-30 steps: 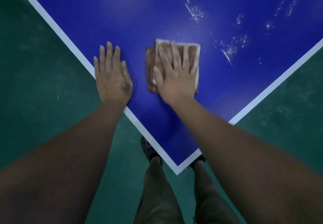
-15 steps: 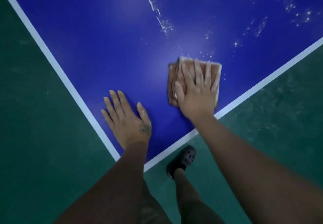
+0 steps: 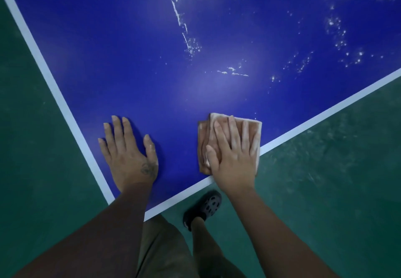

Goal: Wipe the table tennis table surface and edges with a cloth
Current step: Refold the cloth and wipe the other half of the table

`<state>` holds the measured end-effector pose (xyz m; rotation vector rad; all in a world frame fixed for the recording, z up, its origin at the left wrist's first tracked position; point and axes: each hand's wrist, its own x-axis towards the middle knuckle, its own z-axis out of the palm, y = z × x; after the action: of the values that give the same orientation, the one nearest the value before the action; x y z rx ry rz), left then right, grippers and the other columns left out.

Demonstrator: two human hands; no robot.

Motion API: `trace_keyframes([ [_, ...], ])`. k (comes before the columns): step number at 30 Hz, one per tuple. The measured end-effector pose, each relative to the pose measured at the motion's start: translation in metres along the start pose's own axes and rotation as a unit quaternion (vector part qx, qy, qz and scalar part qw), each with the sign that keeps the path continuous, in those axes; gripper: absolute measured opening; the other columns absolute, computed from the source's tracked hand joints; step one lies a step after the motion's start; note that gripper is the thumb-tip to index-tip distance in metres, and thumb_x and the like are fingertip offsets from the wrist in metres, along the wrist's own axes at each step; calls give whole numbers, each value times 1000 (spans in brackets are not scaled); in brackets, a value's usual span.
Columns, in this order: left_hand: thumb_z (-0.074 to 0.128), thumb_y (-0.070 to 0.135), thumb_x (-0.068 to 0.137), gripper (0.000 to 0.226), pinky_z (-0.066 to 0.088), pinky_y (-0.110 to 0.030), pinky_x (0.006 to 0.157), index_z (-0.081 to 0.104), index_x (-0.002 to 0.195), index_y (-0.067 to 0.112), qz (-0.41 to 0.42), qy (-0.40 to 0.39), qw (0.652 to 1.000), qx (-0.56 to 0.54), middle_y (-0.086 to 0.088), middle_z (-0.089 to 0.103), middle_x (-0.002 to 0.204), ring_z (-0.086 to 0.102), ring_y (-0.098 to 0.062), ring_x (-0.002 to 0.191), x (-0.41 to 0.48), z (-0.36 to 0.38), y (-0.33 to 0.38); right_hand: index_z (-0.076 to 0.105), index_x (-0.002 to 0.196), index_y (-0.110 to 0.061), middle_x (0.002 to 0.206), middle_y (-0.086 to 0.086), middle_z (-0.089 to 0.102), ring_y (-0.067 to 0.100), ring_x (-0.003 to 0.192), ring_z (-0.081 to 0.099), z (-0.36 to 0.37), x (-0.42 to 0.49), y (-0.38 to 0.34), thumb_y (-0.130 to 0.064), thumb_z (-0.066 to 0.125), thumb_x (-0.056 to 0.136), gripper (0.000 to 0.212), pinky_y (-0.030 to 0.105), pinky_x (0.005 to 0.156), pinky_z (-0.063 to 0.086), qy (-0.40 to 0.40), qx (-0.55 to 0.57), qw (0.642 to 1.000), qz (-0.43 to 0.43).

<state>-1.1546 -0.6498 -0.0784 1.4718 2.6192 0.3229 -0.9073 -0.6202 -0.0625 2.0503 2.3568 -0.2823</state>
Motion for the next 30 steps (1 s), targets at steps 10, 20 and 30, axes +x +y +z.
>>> trace_keyframes([
  [10,40,44,112,71,8,-57,137,29,171,7,11,10,1000,-3,-12,21,181,12,-34,170,-1,1,0,5,172,-38,182,0,-1,33,167,-6,-17,147,44,-62,15,109,68,64,131,-8,-16,-6,995,94],
  [20,40,45,111,72,9,-57,137,26,172,10,2,0,1000,-12,-8,17,183,7,-29,171,0,1,-3,14,172,-37,181,-1,9,34,167,3,7,76,-36,-58,30,111,67,65,132,1,7,-12,1000,-23],
  [30,41,43,110,73,11,-59,136,27,172,9,-5,-12,1000,-9,-8,17,183,7,-30,171,0,3,-4,14,173,-32,181,2,6,34,167,1,-13,159,-22,-58,23,110,68,64,131,-2,-5,-32,999,6],
])
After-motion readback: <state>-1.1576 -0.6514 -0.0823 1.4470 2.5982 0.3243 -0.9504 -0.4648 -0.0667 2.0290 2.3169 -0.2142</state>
